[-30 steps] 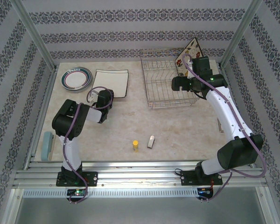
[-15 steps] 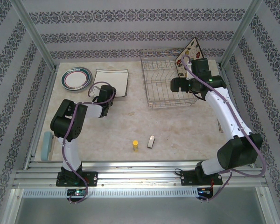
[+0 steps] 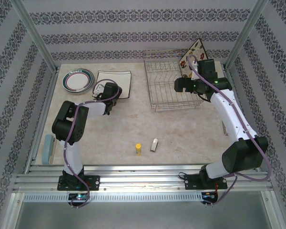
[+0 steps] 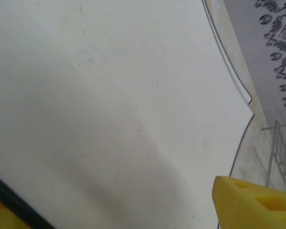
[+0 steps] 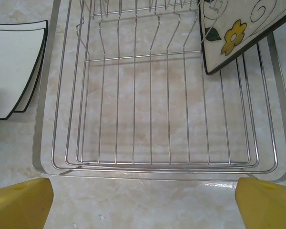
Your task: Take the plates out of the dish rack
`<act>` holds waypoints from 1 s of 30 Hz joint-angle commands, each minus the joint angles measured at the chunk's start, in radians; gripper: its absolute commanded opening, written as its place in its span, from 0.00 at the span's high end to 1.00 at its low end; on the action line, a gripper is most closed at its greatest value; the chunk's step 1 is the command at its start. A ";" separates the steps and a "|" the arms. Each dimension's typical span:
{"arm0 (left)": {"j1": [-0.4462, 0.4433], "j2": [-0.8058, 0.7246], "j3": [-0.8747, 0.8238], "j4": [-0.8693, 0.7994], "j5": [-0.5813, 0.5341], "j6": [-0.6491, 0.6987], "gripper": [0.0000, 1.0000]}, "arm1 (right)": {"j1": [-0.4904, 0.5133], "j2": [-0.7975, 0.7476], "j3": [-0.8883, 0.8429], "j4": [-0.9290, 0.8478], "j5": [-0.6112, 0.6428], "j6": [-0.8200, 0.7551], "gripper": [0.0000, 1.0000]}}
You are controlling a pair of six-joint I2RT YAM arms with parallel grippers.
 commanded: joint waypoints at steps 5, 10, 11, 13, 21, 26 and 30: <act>-0.029 -0.021 0.028 -0.136 -0.006 0.070 0.17 | -0.027 -0.013 -0.030 0.046 -0.051 0.026 0.02; -0.039 -0.030 0.048 -0.188 -0.003 0.088 0.16 | -0.053 -0.020 -0.014 0.042 -0.076 0.024 0.02; -0.039 -0.031 0.060 -0.208 -0.004 0.096 0.15 | -0.060 -0.019 -0.008 0.041 -0.083 0.025 0.02; -0.041 -0.038 0.075 -0.222 -0.001 0.115 0.14 | -0.076 -0.009 0.010 0.033 -0.093 0.020 0.02; -0.049 -0.162 0.297 -0.509 0.001 0.626 0.00 | -0.143 0.165 0.269 -0.053 0.014 -0.036 0.02; -0.046 -0.213 0.468 -0.807 0.036 0.966 0.00 | -0.187 0.345 0.445 -0.077 0.125 -0.092 0.02; -0.046 -0.245 0.471 -0.871 0.014 1.041 0.00 | -0.218 0.474 0.574 -0.081 0.161 -0.116 0.02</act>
